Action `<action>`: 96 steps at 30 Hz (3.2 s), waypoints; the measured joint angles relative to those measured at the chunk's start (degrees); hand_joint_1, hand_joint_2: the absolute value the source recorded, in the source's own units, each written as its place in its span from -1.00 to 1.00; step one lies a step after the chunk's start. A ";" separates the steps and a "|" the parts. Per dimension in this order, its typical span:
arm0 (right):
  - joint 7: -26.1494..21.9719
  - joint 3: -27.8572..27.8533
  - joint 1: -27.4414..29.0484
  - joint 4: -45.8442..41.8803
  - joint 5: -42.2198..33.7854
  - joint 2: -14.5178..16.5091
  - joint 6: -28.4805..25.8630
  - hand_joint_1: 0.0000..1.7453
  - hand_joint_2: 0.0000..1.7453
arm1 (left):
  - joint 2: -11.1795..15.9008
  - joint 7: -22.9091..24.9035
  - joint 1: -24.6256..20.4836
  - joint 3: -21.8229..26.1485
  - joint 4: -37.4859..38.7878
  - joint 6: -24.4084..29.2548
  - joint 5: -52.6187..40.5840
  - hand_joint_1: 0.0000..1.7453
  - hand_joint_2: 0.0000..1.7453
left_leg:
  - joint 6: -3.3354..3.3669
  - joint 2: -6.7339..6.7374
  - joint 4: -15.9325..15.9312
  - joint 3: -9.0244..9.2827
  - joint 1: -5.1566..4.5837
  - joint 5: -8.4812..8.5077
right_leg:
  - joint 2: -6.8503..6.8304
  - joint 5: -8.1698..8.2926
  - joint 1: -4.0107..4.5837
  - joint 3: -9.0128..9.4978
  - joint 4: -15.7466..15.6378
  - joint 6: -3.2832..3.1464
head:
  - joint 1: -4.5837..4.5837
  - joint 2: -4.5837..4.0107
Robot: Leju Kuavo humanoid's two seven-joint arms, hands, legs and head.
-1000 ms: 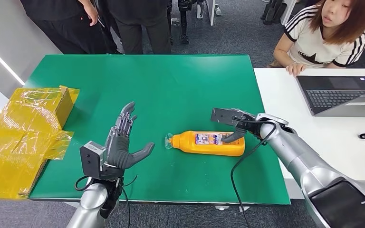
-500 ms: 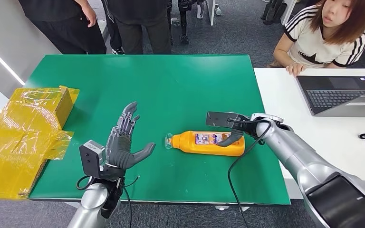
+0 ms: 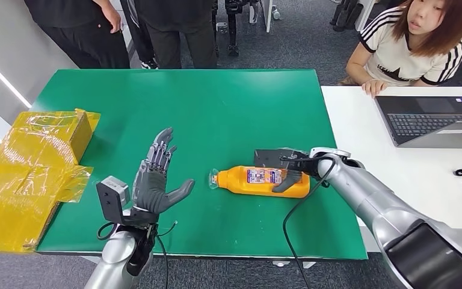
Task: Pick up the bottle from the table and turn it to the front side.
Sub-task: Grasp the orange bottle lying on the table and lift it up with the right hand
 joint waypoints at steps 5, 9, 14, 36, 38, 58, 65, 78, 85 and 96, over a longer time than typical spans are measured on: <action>0.69 3.16 -0.04 -0.44 0.22 -0.02 2.63 -1.00 1.00 | -0.14 0.42 -0.54 -0.03 0.85 -0.63 1.81 -1.00 1.00 | 0.00 0.01 0.00 0.00 0.00 0.00 | 0.01 0.00 0.00 0.00 0.00 0.00 | 0.01 0.00; 1.10 5.29 -0.35 -0.46 1.49 -0.13 2.98 -1.00 1.00 | -0.34 0.59 -0.39 -0.04 1.09 -0.66 2.02 -1.00 1.00 | 0.00 0.01 0.00 0.00 0.00 0.00 | 0.01 0.00 0.00 0.01 0.00 0.00 | 0.01 0.00; 1.50 9.54 -0.56 -0.15 4.85 -0.20 1.95 -1.00 1.00 | -0.33 0.72 0.74 -0.04 1.09 -0.71 2.23 -1.00 1.00 | 0.00 0.00 0.00 -0.01 0.00 0.00 | 0.00 0.00 0.00 0.01 0.00 0.00 | 0.01 0.00; 4.09 23.74 -5.87 0.63 13.95 0.37 0.56 1.00 1.00 | -0.38 1.92 4.12 0.08 -1.63 0.33 2.13 -1.00 1.00 | 0.02 0.02 0.01 0.02 0.00 0.04 | -0.01 0.06 0.00 0.05 0.00 0.00 | 0.01 0.00; 4.07 24.14 -5.93 0.66 13.93 0.44 0.03 1.00 1.00 | -0.39 1.92 4.13 0.10 -1.68 0.34 2.13 -1.00 1.00 | 0.02 0.02 0.01 0.02 0.00 0.04 | -0.01 0.06 0.00 0.05 0.00 0.00 | 0.00 0.00; -11.57 1.47 11.07 -5.18 -3.93 -4.47 -19.46 1.00 1.00 | 0.43 0.29 8.41 4.46 -5.99 1.86 -0.90 -1.00 1.00 | 0.05 -0.04 0.01 0.03 0.01 -0.03 | -0.06 0.01 0.02 0.08 -0.08 0.04 | 0.01 0.00; -14.02 -15.44 26.55 -18.41 -11.54 -7.38 -20.14 1.00 1.00 | 1.52 -0.40 9.94 4.70 -9.20 3.16 -1.86 -1.00 1.00 | 0.09 -0.07 -0.01 -0.02 0.01 -0.06 | -0.13 -0.03 0.01 0.09 -0.10 0.10 | 0.01 0.00; -16.87 -33.22 45.15 -37.04 -14.65 -6.56 -25.69 1.00 1.00 | 3.61 -0.53 8.55 5.93 -11.15 5.16 -3.73 -1.00 1.00 | 0.09 -0.14 -0.04 -0.09 0.00 -0.06 | -0.20 -0.05 0.01 0.04 -0.09 0.10 | 0.01 0.00; -17.33 -35.54 46.84 -39.66 -14.39 -5.96 -26.31 1.00 1.00 | 3.95 -0.35 8.16 5.97 -11.14 4.97 -3.90 -1.00 1.00 | 0.09 -0.14 -0.04 -0.08 0.00 -0.05 | -0.21 -0.03 0.00 0.04 -0.10 0.11 | 0.00 0.00; -23.63 -35.90 47.28 -44.71 -10.52 0.73 -33.54 1.00 1.00 | 4.26 2.90 -2.60 2.44 -3.77 -5.89 2.00 -1.00 1.00 | 0.04 -0.07 -0.04 -0.08 0.01 0.01 | -0.12 0.02 0.01 -0.01 -0.05 0.05 | 0.01 0.00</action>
